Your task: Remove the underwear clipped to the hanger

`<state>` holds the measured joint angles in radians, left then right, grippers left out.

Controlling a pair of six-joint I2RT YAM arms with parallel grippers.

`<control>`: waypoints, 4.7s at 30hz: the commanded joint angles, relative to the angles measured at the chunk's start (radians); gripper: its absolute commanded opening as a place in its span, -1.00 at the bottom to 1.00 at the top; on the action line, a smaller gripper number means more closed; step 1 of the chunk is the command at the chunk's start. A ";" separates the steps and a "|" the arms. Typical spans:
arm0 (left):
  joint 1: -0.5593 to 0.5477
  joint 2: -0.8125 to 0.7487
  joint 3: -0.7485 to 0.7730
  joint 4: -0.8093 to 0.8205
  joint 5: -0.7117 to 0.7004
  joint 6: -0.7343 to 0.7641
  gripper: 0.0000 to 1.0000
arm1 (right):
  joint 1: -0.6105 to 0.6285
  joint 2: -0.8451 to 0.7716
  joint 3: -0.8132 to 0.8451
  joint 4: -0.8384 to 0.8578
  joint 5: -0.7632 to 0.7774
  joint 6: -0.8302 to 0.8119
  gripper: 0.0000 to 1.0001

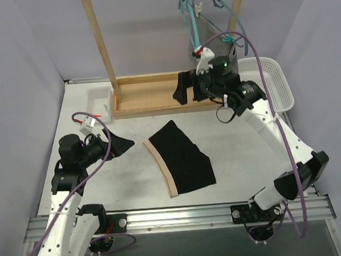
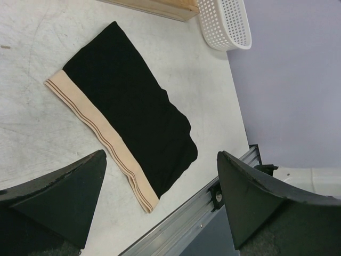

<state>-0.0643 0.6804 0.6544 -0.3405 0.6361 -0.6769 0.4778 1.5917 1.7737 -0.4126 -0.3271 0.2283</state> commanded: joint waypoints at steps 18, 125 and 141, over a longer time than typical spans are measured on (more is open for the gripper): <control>0.006 -0.012 0.016 -0.003 0.022 0.010 0.87 | 0.463 0.125 -0.861 0.438 0.666 0.359 0.99; 0.001 1.438 0.817 0.373 -0.291 0.036 -0.95 | -0.238 0.625 -0.186 0.528 0.323 0.184 -1.00; -0.028 1.386 0.643 0.357 -0.331 0.051 -0.95 | -0.226 0.518 -0.416 0.529 0.300 0.184 -1.00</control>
<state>-0.0772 2.0903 1.3697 0.0837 0.3092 -0.6468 0.2420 2.1334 1.4300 0.2634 -0.0257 0.4175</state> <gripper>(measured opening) 0.032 0.026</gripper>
